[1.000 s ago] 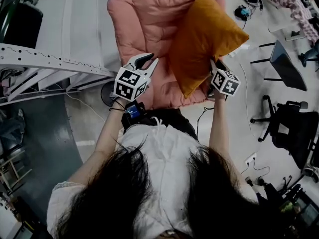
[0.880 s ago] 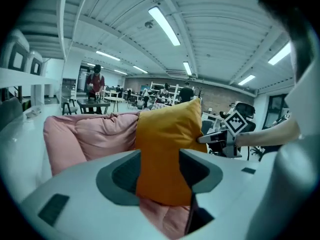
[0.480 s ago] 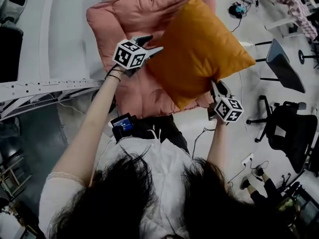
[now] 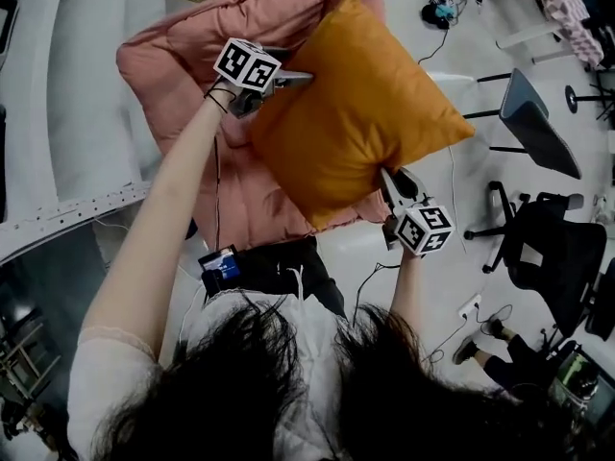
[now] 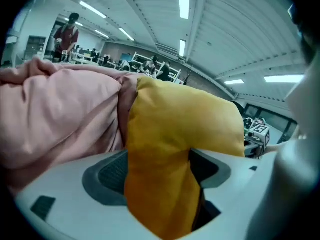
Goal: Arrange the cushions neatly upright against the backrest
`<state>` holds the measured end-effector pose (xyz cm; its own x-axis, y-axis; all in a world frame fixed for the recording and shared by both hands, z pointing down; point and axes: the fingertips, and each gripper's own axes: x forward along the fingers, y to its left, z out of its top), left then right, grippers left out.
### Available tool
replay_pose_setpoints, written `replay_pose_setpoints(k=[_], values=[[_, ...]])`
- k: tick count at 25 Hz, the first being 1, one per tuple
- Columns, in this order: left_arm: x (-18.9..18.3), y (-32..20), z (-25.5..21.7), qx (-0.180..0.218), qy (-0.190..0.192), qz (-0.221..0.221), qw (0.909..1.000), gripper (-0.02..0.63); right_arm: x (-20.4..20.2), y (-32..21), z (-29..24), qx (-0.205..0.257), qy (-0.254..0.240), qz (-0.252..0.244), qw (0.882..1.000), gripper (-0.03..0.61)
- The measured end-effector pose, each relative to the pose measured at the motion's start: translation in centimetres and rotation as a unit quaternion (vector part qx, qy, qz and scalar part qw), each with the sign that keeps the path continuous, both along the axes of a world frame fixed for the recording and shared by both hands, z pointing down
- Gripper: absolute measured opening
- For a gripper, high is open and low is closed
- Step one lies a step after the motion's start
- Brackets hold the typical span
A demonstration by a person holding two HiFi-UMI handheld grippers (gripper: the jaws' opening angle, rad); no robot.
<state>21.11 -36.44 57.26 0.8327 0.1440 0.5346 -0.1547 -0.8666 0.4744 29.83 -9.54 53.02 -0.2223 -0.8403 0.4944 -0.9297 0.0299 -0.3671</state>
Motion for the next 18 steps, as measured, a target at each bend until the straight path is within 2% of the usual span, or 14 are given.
replay_pose_setpoints(k=[3, 5, 8, 12, 14, 18], values=[[0.8, 0.6, 0.5, -0.071, -0.003, 0.040, 0.9967, 0.371, 0.2, -0.1, 0.0, 0.007, -0.007, -0.010, 1.000, 0.078], [1.1, 0.9, 0.5, -0.083, 0.009, 0.040, 0.9957, 0.371, 0.1, -0.2, 0.0, 0.011, -0.013, -0.017, 1.000, 0.078], [1.5, 1.1, 0.3, -0.065, 0.029, 0.002, 0.9975, 0.357, 0.6, -0.1, 0.2, 0.007, -0.022, -0.009, 1.000, 0.078], [1.1, 1.8, -0.6, -0.042, 0.049, -0.047, 0.9968, 0.273, 1.8, 0.2, 0.6, -0.003, -0.037, 0.019, 0.999, 0.078], [0.5, 2.0, -1.1, -0.031, 0.041, -0.066, 0.9964, 0.237, 2.1, 0.2, 0.7, -0.011, -0.040, 0.030, 0.999, 0.078], [-2.7, 2.8, -1.3, -0.010, 0.000, -0.090, 0.9959, 0.174, 1.6, 0.0, 0.7, -0.021, -0.037, 0.037, 0.998, 0.077]])
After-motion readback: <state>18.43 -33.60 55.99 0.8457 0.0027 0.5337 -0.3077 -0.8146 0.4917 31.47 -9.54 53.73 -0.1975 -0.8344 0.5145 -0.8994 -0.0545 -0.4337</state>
